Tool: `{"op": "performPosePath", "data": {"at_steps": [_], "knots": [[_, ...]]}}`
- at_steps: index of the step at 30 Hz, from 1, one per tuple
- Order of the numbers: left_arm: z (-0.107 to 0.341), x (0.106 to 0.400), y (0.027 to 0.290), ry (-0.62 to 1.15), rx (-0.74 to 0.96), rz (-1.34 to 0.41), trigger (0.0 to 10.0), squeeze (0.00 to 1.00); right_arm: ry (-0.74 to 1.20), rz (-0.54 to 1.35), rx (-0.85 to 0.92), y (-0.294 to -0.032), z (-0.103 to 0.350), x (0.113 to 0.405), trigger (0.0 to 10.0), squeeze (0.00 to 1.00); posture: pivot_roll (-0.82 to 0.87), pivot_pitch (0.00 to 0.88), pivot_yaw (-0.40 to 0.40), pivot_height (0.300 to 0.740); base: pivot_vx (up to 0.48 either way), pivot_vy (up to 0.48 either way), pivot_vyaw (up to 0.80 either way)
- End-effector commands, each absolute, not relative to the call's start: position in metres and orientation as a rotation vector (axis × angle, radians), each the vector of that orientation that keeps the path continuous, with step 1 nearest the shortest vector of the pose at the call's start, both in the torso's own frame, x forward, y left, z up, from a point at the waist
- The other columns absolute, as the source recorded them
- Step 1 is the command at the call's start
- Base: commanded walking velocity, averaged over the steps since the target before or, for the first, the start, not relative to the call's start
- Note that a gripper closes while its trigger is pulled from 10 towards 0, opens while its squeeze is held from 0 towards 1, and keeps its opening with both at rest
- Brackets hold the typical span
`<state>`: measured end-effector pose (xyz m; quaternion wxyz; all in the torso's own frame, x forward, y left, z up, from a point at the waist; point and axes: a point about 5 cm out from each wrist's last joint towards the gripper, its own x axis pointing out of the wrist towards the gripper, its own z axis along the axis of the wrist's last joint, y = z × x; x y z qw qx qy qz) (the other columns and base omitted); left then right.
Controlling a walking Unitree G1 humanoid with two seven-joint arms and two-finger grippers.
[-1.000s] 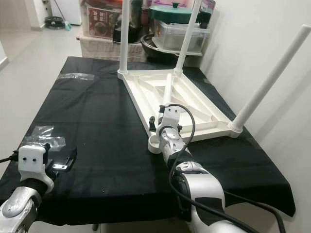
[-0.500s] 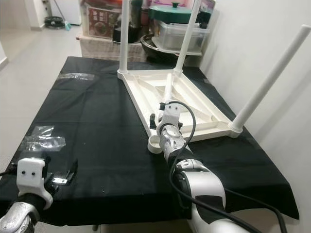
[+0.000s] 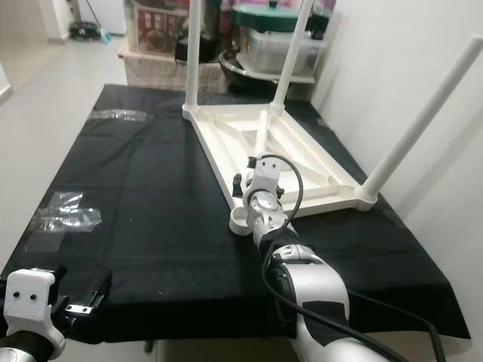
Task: Building children table
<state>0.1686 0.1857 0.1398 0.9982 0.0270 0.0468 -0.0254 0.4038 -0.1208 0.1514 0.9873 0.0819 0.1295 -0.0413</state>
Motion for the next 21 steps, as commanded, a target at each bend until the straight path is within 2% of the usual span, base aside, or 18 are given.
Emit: {"op": "performPosePath", "data": {"at_steps": [1, 5, 21], "knots": [[0.141, 0.168, 0.183, 0.105, 0.046, -0.065, 10.0, 0.0, 0.253, -0.081, 0.178, -0.119, 0.154, 0.405, 10.0, 0.0, 0.13, 0.118, -0.166, 0.74, 0.0, 0.0, 0.0], [0.15, 0.158, 0.175, 0.113, 0.043, -0.092, 10.0, 0.0, 0.24, -0.086, 0.167, -0.12, 0.161, 0.407, 10.0, 0.0, 0.13, 0.195, -0.17, 0.74, 0.0, 0.0, 0.0], [0.156, 0.143, 0.167, 0.164, 0.08, -0.163, 10.0, 0.0, 0.18, -0.092, 0.201, -0.112, 0.179, 0.412, 10.0, 0.0, 0.13, 0.276, -0.171, 0.74, 0.0, 0.0, 0.0]]}}
